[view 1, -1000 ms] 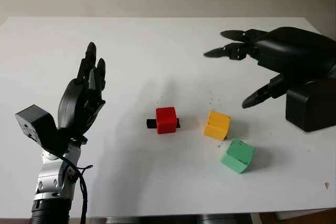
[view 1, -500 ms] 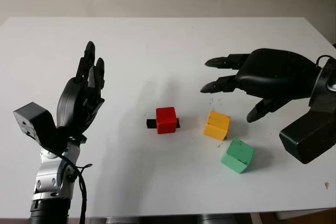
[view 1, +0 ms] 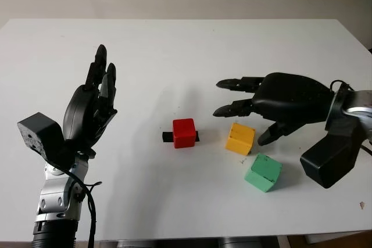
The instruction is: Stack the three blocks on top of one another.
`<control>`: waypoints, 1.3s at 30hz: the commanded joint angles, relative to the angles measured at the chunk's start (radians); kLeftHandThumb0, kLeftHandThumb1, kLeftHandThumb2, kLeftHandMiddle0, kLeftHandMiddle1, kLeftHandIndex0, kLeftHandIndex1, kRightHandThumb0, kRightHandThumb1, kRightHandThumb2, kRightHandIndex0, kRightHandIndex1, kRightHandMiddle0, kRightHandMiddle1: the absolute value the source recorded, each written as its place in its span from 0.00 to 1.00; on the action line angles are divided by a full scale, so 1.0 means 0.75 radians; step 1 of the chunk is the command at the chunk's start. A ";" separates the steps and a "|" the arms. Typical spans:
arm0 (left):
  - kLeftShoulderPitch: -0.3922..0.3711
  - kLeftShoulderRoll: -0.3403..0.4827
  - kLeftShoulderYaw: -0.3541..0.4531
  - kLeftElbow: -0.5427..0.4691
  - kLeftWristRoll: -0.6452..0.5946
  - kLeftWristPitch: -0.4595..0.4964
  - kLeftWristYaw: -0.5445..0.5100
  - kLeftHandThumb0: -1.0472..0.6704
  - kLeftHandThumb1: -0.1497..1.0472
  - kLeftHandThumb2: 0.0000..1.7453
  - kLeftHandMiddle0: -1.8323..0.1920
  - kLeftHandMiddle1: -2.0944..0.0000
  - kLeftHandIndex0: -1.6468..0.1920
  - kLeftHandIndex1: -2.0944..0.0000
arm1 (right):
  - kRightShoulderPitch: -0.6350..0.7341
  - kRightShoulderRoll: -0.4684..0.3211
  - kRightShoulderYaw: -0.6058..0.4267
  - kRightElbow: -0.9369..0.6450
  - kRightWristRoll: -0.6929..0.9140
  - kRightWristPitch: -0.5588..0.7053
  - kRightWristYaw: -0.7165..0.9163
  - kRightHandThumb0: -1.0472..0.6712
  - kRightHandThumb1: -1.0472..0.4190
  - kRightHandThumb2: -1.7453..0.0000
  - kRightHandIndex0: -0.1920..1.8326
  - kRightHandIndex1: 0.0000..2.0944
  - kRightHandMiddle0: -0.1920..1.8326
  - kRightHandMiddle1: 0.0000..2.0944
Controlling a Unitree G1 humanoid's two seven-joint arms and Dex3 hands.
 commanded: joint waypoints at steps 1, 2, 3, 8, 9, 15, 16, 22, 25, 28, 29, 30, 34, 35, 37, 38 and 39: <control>0.015 -0.002 -0.002 -0.030 0.005 0.003 0.003 0.14 1.00 0.35 1.00 1.00 1.00 1.00 | -0.030 0.008 0.012 0.025 -0.021 -0.024 -0.032 0.30 0.14 0.97 0.15 0.03 0.31 0.05; 0.016 -0.003 -0.002 -0.030 0.003 0.003 0.002 0.14 1.00 0.35 1.00 1.00 1.00 1.00 | -0.030 0.010 0.013 0.032 -0.028 -0.030 -0.042 0.30 0.14 0.97 0.15 0.03 0.31 0.05; 0.020 -0.001 -0.004 -0.034 0.003 0.006 -0.003 0.14 1.00 0.35 1.00 1.00 1.00 1.00 | -0.029 0.012 0.014 0.034 -0.032 -0.033 -0.048 0.30 0.14 0.97 0.15 0.03 0.31 0.05; 0.033 0.006 -0.011 -0.047 0.012 0.014 -0.012 0.14 1.00 0.36 1.00 0.99 1.00 1.00 | -0.027 0.007 0.024 0.031 -0.042 -0.037 -0.044 0.29 0.13 0.97 0.15 0.03 0.31 0.05; 0.033 0.007 -0.012 -0.046 0.012 0.013 -0.013 0.14 1.00 0.35 1.00 0.99 1.00 1.00 | -0.026 0.005 0.027 0.030 -0.036 -0.035 -0.034 0.29 0.13 0.96 0.15 0.02 0.31 0.05; 0.040 0.014 -0.015 -0.051 0.017 0.011 -0.021 0.14 1.00 0.35 1.00 0.99 1.00 1.00 | -0.018 0.008 0.028 0.034 -0.020 -0.040 -0.026 0.31 0.11 0.96 0.16 0.03 0.33 0.06; 0.042 0.016 -0.016 -0.051 0.018 0.011 -0.024 0.14 1.00 0.35 1.00 0.99 1.00 1.00 | -0.017 0.009 0.029 0.036 -0.015 -0.041 -0.023 0.31 0.11 0.96 0.16 0.03 0.34 0.06; 0.039 0.022 -0.020 -0.044 0.031 0.016 -0.032 0.14 1.00 0.36 1.00 1.00 1.00 1.00 | -0.006 0.030 0.025 0.070 -0.003 -0.067 -0.068 0.33 0.09 0.96 0.18 0.04 0.39 0.10; 0.041 0.022 -0.019 -0.048 0.032 0.019 -0.031 0.14 1.00 0.36 1.00 1.00 1.00 1.00 | -0.006 0.038 0.023 0.090 -0.006 -0.082 -0.101 0.35 0.09 0.97 0.20 0.04 0.45 0.13; 0.039 0.021 -0.018 -0.051 0.030 0.031 -0.029 0.14 1.00 0.35 1.00 1.00 1.00 1.00 | -0.006 0.040 0.022 0.095 -0.009 -0.090 -0.122 0.36 0.08 0.97 0.21 0.04 0.46 0.22; 0.039 0.022 -0.019 -0.050 0.036 0.028 -0.029 0.14 1.00 0.35 1.00 1.00 1.00 1.00 | -0.005 0.039 0.022 0.093 -0.008 -0.089 -0.123 0.36 0.08 0.97 0.21 0.03 0.42 0.35; 0.040 0.022 -0.020 -0.050 0.040 0.025 -0.029 0.14 1.00 0.36 1.00 1.00 1.00 1.00 | -0.004 0.038 0.023 0.092 -0.008 -0.088 -0.123 0.37 0.08 0.97 0.22 0.03 0.40 0.42; 0.042 0.025 -0.022 -0.050 0.047 0.017 -0.036 0.14 1.00 0.36 1.00 1.00 1.00 1.00 | -0.004 0.032 0.025 0.092 -0.009 -0.097 -0.126 0.37 0.09 0.97 0.23 0.03 0.38 0.56; 0.040 0.022 -0.020 -0.051 0.044 0.024 -0.034 0.14 1.00 0.36 1.00 1.00 1.00 1.00 | -0.004 0.031 0.024 0.094 -0.012 -0.101 -0.129 0.37 0.09 0.97 0.23 0.03 0.38 0.57; 0.038 0.019 -0.018 -0.049 0.039 0.027 -0.034 0.14 1.00 0.36 1.00 1.00 1.00 1.00 | -0.003 0.029 0.024 0.097 -0.010 -0.103 -0.129 0.37 0.09 0.97 0.24 0.03 0.38 0.59; 0.038 0.018 -0.018 -0.046 0.041 0.022 -0.034 0.14 1.00 0.36 1.00 1.00 1.00 1.00 | -0.004 0.028 0.024 0.097 -0.006 -0.103 -0.126 0.38 0.09 0.97 0.24 0.03 0.38 0.59; 0.038 0.018 -0.018 -0.043 0.041 0.014 -0.036 0.14 1.00 0.36 1.00 1.00 1.00 1.00 | -0.005 0.027 0.023 0.098 -0.003 -0.102 -0.124 0.38 0.09 0.97 0.24 0.03 0.38 0.61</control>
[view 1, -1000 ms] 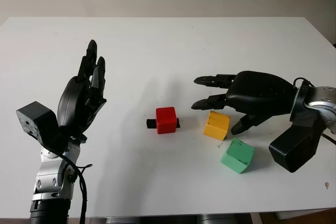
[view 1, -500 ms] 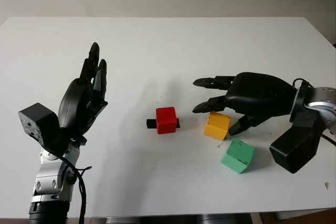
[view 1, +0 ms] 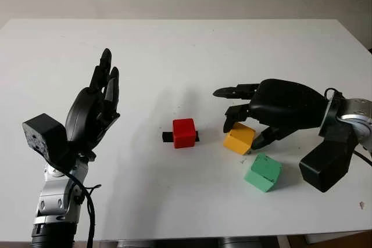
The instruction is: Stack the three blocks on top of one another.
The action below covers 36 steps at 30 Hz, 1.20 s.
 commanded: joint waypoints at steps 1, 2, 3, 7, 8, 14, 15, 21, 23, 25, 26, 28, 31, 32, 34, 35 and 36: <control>0.014 0.003 -0.003 -0.017 0.004 -0.016 -0.005 0.14 1.00 0.36 1.00 1.00 1.00 1.00 | -0.005 -0.010 0.000 0.007 0.006 -0.004 0.003 0.38 0.10 0.97 0.25 0.03 0.37 0.62; 0.016 0.002 -0.005 -0.020 0.007 -0.014 -0.002 0.14 1.00 0.36 1.00 1.00 1.00 1.00 | -0.007 -0.011 0.000 0.007 0.006 -0.002 0.006 0.38 0.10 0.97 0.25 0.03 0.37 0.63; 0.017 0.002 -0.007 -0.025 0.011 -0.009 0.002 0.14 1.00 0.36 1.00 1.00 1.00 1.00 | -0.008 -0.012 0.000 0.005 0.006 0.003 0.010 0.38 0.10 0.97 0.25 0.03 0.36 0.63; 0.014 -0.002 -0.015 -0.028 0.020 -0.005 0.011 0.13 1.00 0.36 1.00 1.00 1.00 1.00 | -0.024 -0.014 -0.002 0.001 0.026 0.032 0.052 0.38 0.10 0.97 0.25 0.03 0.35 0.62; 0.013 -0.003 -0.016 -0.024 0.021 -0.009 0.010 0.13 1.00 0.36 1.00 1.00 1.00 1.00 | -0.033 -0.010 -0.006 0.002 0.048 0.050 0.072 0.38 0.10 0.97 0.25 0.03 0.35 0.62; 0.006 -0.006 -0.027 -0.021 0.034 -0.014 0.019 0.13 1.00 0.36 1.00 1.00 1.00 1.00 | -0.103 0.024 -0.043 -0.080 0.218 0.275 0.242 0.37 0.08 0.97 0.24 0.03 0.34 0.57; 0.004 -0.009 -0.029 -0.021 0.035 -0.012 0.022 0.13 1.00 0.36 1.00 1.00 1.00 1.00 | -0.115 0.035 -0.052 -0.112 0.243 0.342 0.275 0.38 0.08 0.97 0.24 0.03 0.35 0.56; -0.006 -0.030 -0.042 -0.006 0.047 -0.030 0.033 0.14 1.00 0.36 1.00 0.99 1.00 1.00 | -0.212 0.121 -0.083 -0.214 0.360 0.638 0.393 0.39 0.09 0.97 0.25 0.03 0.38 0.53; -0.008 -0.036 -0.043 0.006 0.049 -0.046 0.031 0.14 1.00 0.36 1.00 0.99 1.00 1.00 | -0.244 0.160 -0.089 -0.246 0.406 0.750 0.439 0.41 0.09 0.97 0.24 0.02 0.36 0.55; -0.008 -0.040 -0.047 0.013 0.056 -0.060 0.036 0.14 1.00 0.36 1.00 0.98 1.00 1.00 | -0.273 0.196 -0.089 -0.273 0.436 0.855 0.475 0.42 0.09 0.97 0.23 0.02 0.35 0.56; -0.008 -0.042 -0.048 0.017 0.057 -0.065 0.037 0.15 1.00 0.36 1.00 0.99 1.00 1.00 | -0.288 0.212 -0.084 -0.280 0.443 0.895 0.490 0.42 0.09 0.97 0.23 0.02 0.33 0.59; -0.007 -0.044 -0.053 0.017 0.061 -0.071 0.040 0.15 1.00 0.36 1.00 0.99 1.00 1.00 | -0.318 0.240 -0.071 -0.301 0.454 0.994 0.534 0.41 0.08 0.97 0.23 0.02 0.31 0.63; -0.006 -0.041 -0.055 0.016 0.060 -0.072 0.039 0.15 1.00 0.36 1.00 1.00 1.00 1.00 | -0.357 0.283 -0.057 -0.327 0.470 1.126 0.597 0.40 0.09 0.97 0.23 0.02 0.30 0.66; -0.005 -0.040 -0.054 0.015 0.059 -0.071 0.040 0.15 1.00 0.36 1.00 1.00 1.00 1.00 | -0.370 0.296 -0.050 -0.332 0.472 1.159 0.619 0.40 0.09 0.97 0.23 0.02 0.29 0.67; -0.004 -0.042 -0.051 0.013 0.058 -0.070 0.045 0.15 1.00 0.37 1.00 1.00 1.00 1.00 | -0.394 0.319 -0.034 -0.347 0.472 1.241 0.666 0.40 0.08 0.97 0.22 0.02 0.26 0.70; -0.005 -0.044 -0.050 0.015 0.058 -0.073 0.049 0.15 1.00 0.37 1.00 1.00 1.00 1.00 | -0.406 0.329 -0.023 -0.358 0.465 1.281 0.685 0.39 0.07 0.97 0.22 0.02 0.26 0.71; -0.005 -0.047 -0.048 0.018 0.055 -0.076 0.051 0.15 1.00 0.37 1.00 1.00 1.00 1.00 | -0.416 0.339 -0.013 -0.369 0.458 1.321 0.702 0.39 0.07 0.97 0.22 0.02 0.25 0.72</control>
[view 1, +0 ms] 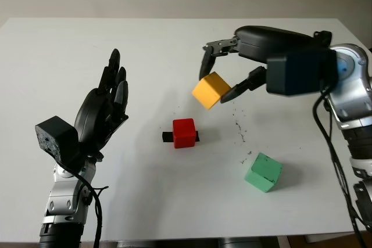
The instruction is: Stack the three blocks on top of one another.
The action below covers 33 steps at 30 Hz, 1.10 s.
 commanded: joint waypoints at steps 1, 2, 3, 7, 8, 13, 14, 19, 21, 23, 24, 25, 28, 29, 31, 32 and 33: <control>-0.005 -0.009 0.007 0.006 -0.005 -0.018 0.004 0.15 1.00 0.37 1.00 1.00 1.00 1.00 | -0.059 0.023 0.023 -0.045 -0.009 0.081 0.033 0.39 0.07 0.97 0.22 0.02 0.25 0.72; -0.005 -0.014 0.008 0.006 -0.010 -0.017 0.007 0.15 1.00 0.36 1.00 1.00 1.00 1.00 | -0.069 0.032 0.040 -0.060 -0.024 0.124 0.052 0.39 0.07 0.97 0.22 0.02 0.24 0.73; -0.004 -0.017 0.009 0.008 -0.014 -0.020 0.007 0.15 1.00 0.36 1.00 1.00 1.00 1.00 | -0.078 0.040 0.057 -0.075 -0.037 0.168 0.072 0.38 0.06 0.97 0.21 0.02 0.23 0.74; -0.002 -0.024 0.007 0.012 -0.007 -0.030 0.015 0.15 1.00 0.36 1.00 1.00 1.00 1.00 | -0.074 0.079 0.105 -0.125 -0.074 0.274 0.100 0.39 0.05 0.97 0.21 0.02 0.22 0.78; -0.001 -0.025 0.005 0.010 -0.005 -0.029 0.016 0.15 1.00 0.37 1.00 1.00 1.00 1.00 | -0.071 0.086 0.117 -0.132 -0.086 0.285 0.102 0.39 0.05 0.97 0.21 0.02 0.22 0.79; -0.002 -0.035 0.002 0.007 -0.007 -0.028 0.021 0.15 1.00 0.37 1.00 1.00 1.00 1.00 | -0.068 0.120 0.176 -0.172 -0.149 0.363 0.112 0.39 0.05 0.97 0.23 0.03 0.22 0.79; -0.003 -0.038 0.002 0.007 -0.008 -0.028 0.023 0.15 1.00 0.37 1.00 1.00 1.00 1.00 | -0.068 0.126 0.185 -0.179 -0.156 0.380 0.115 0.39 0.05 0.97 0.23 0.03 0.22 0.79; -0.008 -0.051 0.002 0.011 -0.006 -0.028 0.035 0.15 1.00 0.37 1.00 1.00 1.00 1.00 | -0.068 0.160 0.216 -0.209 -0.199 0.489 0.118 0.39 0.05 0.97 0.23 0.03 0.22 0.77; -0.008 -0.057 0.001 0.013 -0.004 -0.032 0.041 0.15 1.00 0.36 1.00 1.00 1.00 1.00 | -0.067 0.174 0.227 -0.222 -0.217 0.534 0.117 0.39 0.05 0.97 0.23 0.03 0.22 0.76; -0.008 -0.061 0.001 0.020 -0.005 -0.047 0.041 0.15 1.00 0.36 1.00 1.00 1.00 1.00 | -0.064 0.186 0.239 -0.238 -0.234 0.580 0.119 0.39 0.05 0.97 0.23 0.03 0.22 0.76; -0.008 -0.063 0.001 0.023 -0.007 -0.051 0.041 0.15 1.00 0.36 1.00 1.00 1.00 1.00 | -0.061 0.192 0.243 -0.246 -0.239 0.599 0.118 0.39 0.05 0.97 0.23 0.03 0.21 0.75; -0.008 -0.066 0.001 0.025 -0.007 -0.053 0.042 0.15 1.00 0.36 1.00 1.00 1.00 1.00 | -0.059 0.198 0.246 -0.253 -0.244 0.624 0.120 0.39 0.05 0.97 0.23 0.03 0.21 0.75; -0.005 -0.069 -0.001 0.026 -0.004 -0.062 0.043 0.15 1.00 0.36 1.00 1.00 1.00 1.00 | -0.054 0.209 0.262 -0.275 -0.263 0.686 0.121 0.39 0.05 0.97 0.23 0.03 0.21 0.75; -0.004 -0.070 -0.001 0.028 -0.004 -0.067 0.042 0.14 1.00 0.36 1.00 1.00 1.00 1.00 | -0.055 0.209 0.269 -0.280 -0.271 0.703 0.126 0.39 0.04 0.97 0.23 0.03 0.21 0.75; -0.002 -0.073 -0.001 0.028 -0.006 -0.069 0.043 0.15 1.00 0.36 1.00 1.00 1.00 1.00 | -0.052 0.208 0.275 -0.286 -0.275 0.714 0.131 0.38 0.04 0.97 0.22 0.03 0.20 0.75; 0.000 -0.073 -0.001 0.028 -0.006 -0.071 0.042 0.15 1.00 0.36 1.00 1.00 1.00 1.00 | -0.051 0.207 0.277 -0.288 -0.277 0.719 0.133 0.38 0.04 0.97 0.22 0.02 0.20 0.75; 0.001 -0.073 -0.001 0.027 -0.006 -0.071 0.043 0.14 1.00 0.36 1.00 1.00 1.00 1.00 | -0.050 0.207 0.281 -0.289 -0.279 0.727 0.134 0.38 0.04 0.97 0.22 0.02 0.20 0.75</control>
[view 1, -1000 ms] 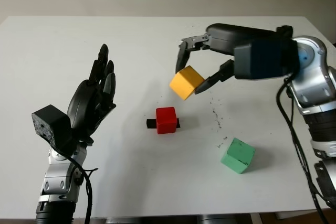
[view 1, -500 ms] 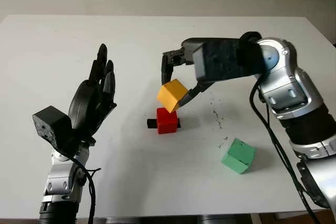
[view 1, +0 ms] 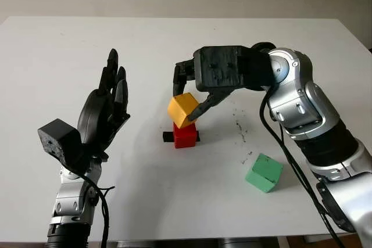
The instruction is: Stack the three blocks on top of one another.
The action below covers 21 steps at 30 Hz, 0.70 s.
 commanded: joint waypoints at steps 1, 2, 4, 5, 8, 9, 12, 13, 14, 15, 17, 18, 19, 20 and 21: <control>0.002 -0.006 -0.002 0.001 0.004 -0.017 0.005 0.14 1.00 0.36 1.00 1.00 1.00 1.00 | -0.006 0.001 0.001 -0.028 -0.003 0.018 0.007 0.38 0.04 0.97 0.22 0.02 0.20 0.75; 0.003 -0.005 -0.002 0.001 0.006 -0.018 0.005 0.14 1.00 0.36 1.00 1.00 1.00 1.00 | -0.007 0.001 0.005 -0.029 -0.004 0.025 0.010 0.38 0.04 0.97 0.21 0.02 0.20 0.75; 0.004 -0.007 -0.003 -0.002 0.011 -0.017 0.010 0.14 1.00 0.36 1.00 1.00 1.00 1.00 | -0.008 0.002 0.010 -0.028 -0.006 0.037 0.013 0.38 0.04 0.97 0.21 0.02 0.20 0.75; 0.005 -0.008 -0.004 -0.002 0.012 -0.018 0.011 0.15 1.00 0.36 1.00 1.00 1.00 1.00 | -0.007 0.002 0.010 -0.027 -0.003 0.039 0.013 0.38 0.04 0.97 0.21 0.02 0.20 0.75; 0.005 -0.009 -0.005 -0.001 0.012 -0.017 0.011 0.15 1.00 0.36 1.00 1.00 1.00 1.00 | -0.005 0.000 0.012 -0.029 0.007 0.037 0.016 0.38 0.04 0.97 0.21 0.02 0.21 0.74; 0.006 -0.008 -0.006 -0.004 0.009 -0.014 0.008 0.15 1.00 0.36 1.00 1.00 1.00 1.00 | -0.005 -0.002 0.013 -0.031 0.010 0.032 0.020 0.38 0.04 0.97 0.21 0.02 0.21 0.74; 0.007 -0.008 -0.005 -0.003 0.006 -0.010 0.006 0.15 1.00 0.36 1.00 1.00 1.00 1.00 | -0.002 -0.007 0.014 -0.032 0.015 0.011 0.026 0.38 0.04 0.97 0.20 0.02 0.22 0.71; 0.008 -0.008 -0.005 -0.005 0.007 -0.009 0.007 0.15 1.00 0.35 1.00 1.00 1.00 1.00 | -0.001 -0.010 0.016 -0.029 0.015 0.008 0.031 0.38 0.04 0.97 0.20 0.02 0.22 0.71; 0.010 -0.008 -0.005 -0.006 0.007 -0.008 0.008 0.15 1.00 0.35 1.00 1.00 1.00 1.00 | -0.001 -0.012 0.017 -0.027 0.015 0.007 0.034 0.38 0.04 0.97 0.19 0.01 0.22 0.70; 0.010 -0.008 -0.005 -0.006 0.007 -0.011 0.008 0.15 1.00 0.35 1.00 1.00 1.00 1.00 | -0.001 -0.013 0.019 -0.026 0.012 0.009 0.037 0.38 0.04 0.97 0.19 0.01 0.22 0.70; 0.011 -0.009 -0.004 -0.004 0.005 -0.016 0.005 0.15 1.00 0.35 1.00 1.00 1.00 1.00 | 0.001 -0.012 0.020 -0.025 0.008 0.017 0.040 0.38 0.04 0.97 0.19 0.02 0.23 0.70; 0.011 -0.010 -0.003 -0.002 0.003 -0.019 0.005 0.15 1.00 0.35 1.00 1.00 1.00 1.00 | 0.002 -0.013 0.022 -0.025 0.006 0.020 0.043 0.38 0.04 0.97 0.19 0.02 0.23 0.69; 0.011 -0.011 -0.002 0.000 0.002 -0.021 0.005 0.15 1.00 0.35 1.00 1.00 1.00 1.00 | 0.004 -0.012 0.024 -0.024 0.003 0.023 0.043 0.38 0.04 0.97 0.20 0.02 0.23 0.69; 0.011 -0.011 -0.002 0.000 0.002 -0.019 0.006 0.16 1.00 0.35 1.00 1.00 1.00 1.00 | 0.006 -0.012 0.023 -0.025 0.003 0.027 0.044 0.38 0.04 0.97 0.20 0.02 0.23 0.70; 0.012 -0.012 -0.002 -0.001 0.003 -0.016 0.007 0.15 1.00 0.35 1.00 1.00 1.00 1.00 | 0.007 -0.011 0.025 -0.025 0.002 0.029 0.045 0.38 0.04 0.97 0.20 0.02 0.23 0.70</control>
